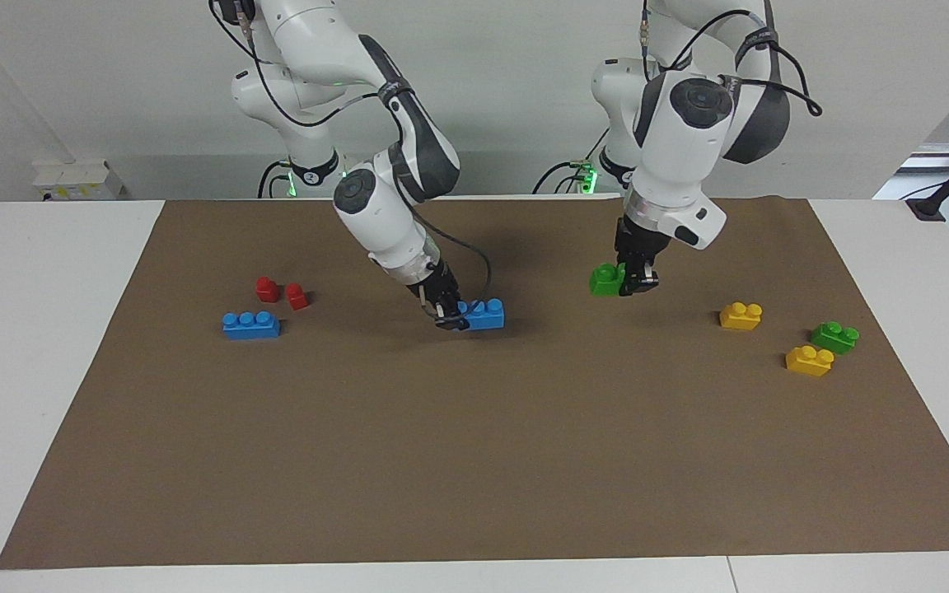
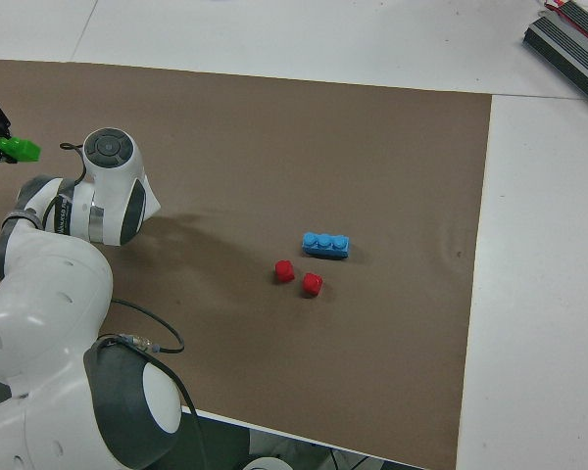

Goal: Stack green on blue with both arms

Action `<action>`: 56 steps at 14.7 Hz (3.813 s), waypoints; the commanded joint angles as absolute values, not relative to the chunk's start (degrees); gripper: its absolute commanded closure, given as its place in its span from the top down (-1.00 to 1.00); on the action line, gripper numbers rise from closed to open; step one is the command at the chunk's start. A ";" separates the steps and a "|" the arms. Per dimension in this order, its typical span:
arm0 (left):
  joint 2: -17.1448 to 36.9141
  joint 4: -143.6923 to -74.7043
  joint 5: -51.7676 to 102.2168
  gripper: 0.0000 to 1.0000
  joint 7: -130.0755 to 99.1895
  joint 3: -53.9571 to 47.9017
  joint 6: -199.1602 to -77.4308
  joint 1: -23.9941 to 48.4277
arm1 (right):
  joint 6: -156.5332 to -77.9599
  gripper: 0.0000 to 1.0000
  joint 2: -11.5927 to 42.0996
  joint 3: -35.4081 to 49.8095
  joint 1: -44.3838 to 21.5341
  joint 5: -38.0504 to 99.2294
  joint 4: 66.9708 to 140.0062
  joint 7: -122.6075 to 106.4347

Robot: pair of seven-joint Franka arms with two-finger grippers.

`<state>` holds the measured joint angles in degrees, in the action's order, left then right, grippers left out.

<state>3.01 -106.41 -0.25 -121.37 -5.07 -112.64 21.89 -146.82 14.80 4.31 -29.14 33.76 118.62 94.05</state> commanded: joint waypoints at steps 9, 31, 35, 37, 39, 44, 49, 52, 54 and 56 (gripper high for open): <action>-1.14 -120.76 -2.11 -1.00 -131.83 -4.13 -125.76 31.11 | -153.71 -1.00 16.87 4.04 -31.11 39.99 122.16 94.48; 8.17 -121.73 -11.76 -1.00 -146.06 -4.13 -137.90 37.18 | -154.42 -1.00 17.84 4.04 -31.20 39.99 123.31 94.40; 10.02 -121.38 -14.50 -1.00 -148.80 -4.13 -138.69 37.88 | -154.51 -1.00 17.84 4.04 -31.11 39.99 123.31 94.48; 10.02 -121.38 -14.50 -1.00 -148.80 -4.13 -138.78 37.88 | -154.51 -1.00 17.84 4.04 -31.11 39.99 123.31 94.48; 10.89 -121.29 -14.59 -1.00 -148.89 -4.13 -138.96 37.97 | -154.51 -1.00 17.84 4.04 -31.11 39.99 123.31 94.48; 13.18 -120.50 -17.31 -1.00 -148.54 -4.13 -140.18 37.88 | -154.42 -1.00 17.84 4.04 -31.11 39.99 123.31 94.40; 14.50 -120.50 -19.07 -1.00 -148.27 -4.22 -139.92 38.67 | -154.42 -1.00 17.84 4.04 -30.94 39.99 123.40 94.39; 13.98 -120.24 -19.16 0.94 -147.92 -4.22 -139.40 38.23 | -154.42 -1.00 17.84 4.04 -30.85 39.99 123.31 94.40; 12.49 -120.23 -19.07 1.00 -145.04 -4.22 -137.21 37.97 | -154.25 -0.27 17.93 4.04 -30.76 39.99 123.05 94.48; 10.38 -120.50 -19.07 1.00 -143.36 -4.22 -134.75 37.53 | -154.16 0.49 17.93 4.04 -30.67 39.99 122.78 94.48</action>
